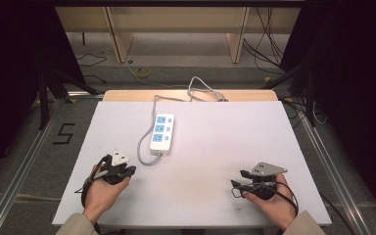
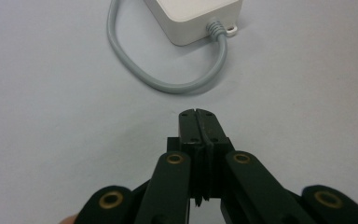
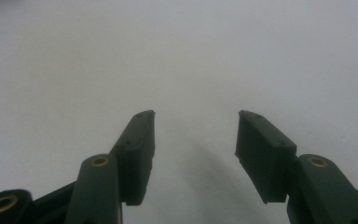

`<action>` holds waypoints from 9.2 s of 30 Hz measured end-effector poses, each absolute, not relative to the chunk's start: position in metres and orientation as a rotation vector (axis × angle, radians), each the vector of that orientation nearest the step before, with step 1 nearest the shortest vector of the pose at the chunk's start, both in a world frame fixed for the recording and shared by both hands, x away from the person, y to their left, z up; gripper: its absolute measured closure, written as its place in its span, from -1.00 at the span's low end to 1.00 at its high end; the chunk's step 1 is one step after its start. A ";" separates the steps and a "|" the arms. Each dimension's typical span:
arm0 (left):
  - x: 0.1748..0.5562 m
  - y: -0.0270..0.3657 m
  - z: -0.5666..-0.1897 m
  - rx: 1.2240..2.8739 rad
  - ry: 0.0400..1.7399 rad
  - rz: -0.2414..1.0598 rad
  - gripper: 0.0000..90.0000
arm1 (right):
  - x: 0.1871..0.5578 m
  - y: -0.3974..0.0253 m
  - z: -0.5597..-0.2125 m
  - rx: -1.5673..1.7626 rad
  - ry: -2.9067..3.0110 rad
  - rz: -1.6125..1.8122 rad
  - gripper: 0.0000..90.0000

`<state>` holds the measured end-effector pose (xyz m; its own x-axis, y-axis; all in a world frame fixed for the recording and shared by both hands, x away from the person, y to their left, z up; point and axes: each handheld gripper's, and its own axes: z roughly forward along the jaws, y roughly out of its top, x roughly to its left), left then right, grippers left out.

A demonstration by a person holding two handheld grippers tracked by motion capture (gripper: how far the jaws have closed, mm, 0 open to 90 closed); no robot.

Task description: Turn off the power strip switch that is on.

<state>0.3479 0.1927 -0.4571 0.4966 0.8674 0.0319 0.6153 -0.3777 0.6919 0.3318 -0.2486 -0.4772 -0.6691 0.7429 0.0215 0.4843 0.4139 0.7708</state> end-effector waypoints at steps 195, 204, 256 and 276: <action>0.474 0.106 -0.433 2.246 1.229 0.472 0.99 | 0.331 -0.249 -0.477 1.056 2.355 1.132 0.03; 0.480 0.105 -0.434 2.252 1.242 0.468 0.99 | 0.332 -0.249 -0.477 1.056 2.355 1.131 0.03; 0.506 0.086 -0.445 2.292 1.264 0.440 0.99 | 0.332 -0.250 -0.477 1.055 2.359 1.132 0.03; 0.504 0.079 -0.443 2.348 1.273 0.482 1.00 | 0.332 -0.249 -0.477 1.050 2.361 1.133 0.03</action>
